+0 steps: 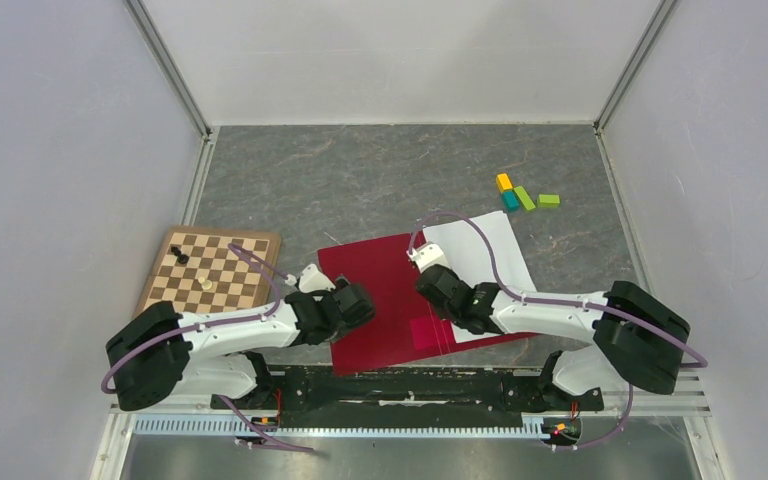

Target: Put the files into the folder

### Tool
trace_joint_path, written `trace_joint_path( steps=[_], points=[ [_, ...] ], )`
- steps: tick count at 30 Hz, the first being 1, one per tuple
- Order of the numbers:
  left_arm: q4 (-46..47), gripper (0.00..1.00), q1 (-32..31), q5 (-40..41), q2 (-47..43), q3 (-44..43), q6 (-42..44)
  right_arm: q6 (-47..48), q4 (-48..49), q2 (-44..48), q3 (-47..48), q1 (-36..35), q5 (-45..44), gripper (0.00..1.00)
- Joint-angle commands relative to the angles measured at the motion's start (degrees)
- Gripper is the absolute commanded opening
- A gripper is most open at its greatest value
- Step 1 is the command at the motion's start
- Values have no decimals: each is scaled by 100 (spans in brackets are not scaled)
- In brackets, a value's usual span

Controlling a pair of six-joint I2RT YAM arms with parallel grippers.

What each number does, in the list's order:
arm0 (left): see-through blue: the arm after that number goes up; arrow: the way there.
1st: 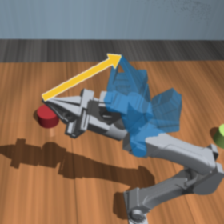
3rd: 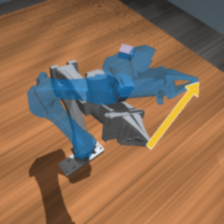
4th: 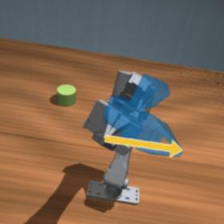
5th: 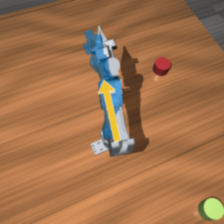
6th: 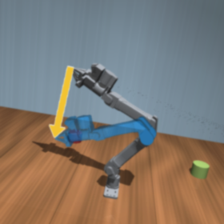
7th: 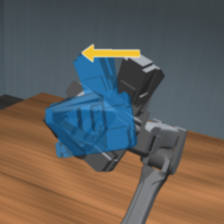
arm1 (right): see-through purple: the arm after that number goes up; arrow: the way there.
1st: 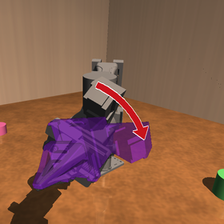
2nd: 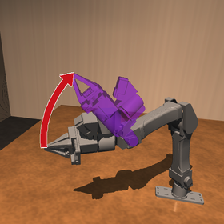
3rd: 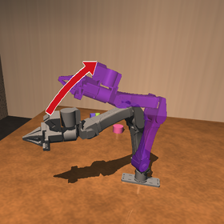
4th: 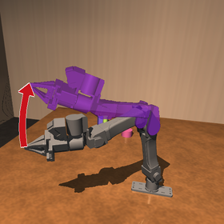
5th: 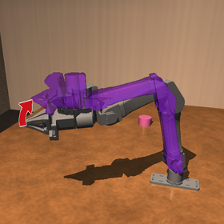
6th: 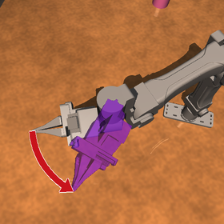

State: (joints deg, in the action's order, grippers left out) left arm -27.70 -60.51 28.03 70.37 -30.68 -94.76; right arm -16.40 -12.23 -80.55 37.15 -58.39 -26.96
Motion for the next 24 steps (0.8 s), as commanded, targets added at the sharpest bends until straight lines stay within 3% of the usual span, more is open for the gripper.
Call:
trace_joint_path(
  steps=[1, 24],
  points=[
    [-640, 74, -18, -125, 329, 247, 106, -49, -520, -72, -458, 190, 156, 0],
    [-153, 75, -63, 18, 734, 439, 99, 329, -149, -59, -804, 1203, 1552, 0]
  ],
)
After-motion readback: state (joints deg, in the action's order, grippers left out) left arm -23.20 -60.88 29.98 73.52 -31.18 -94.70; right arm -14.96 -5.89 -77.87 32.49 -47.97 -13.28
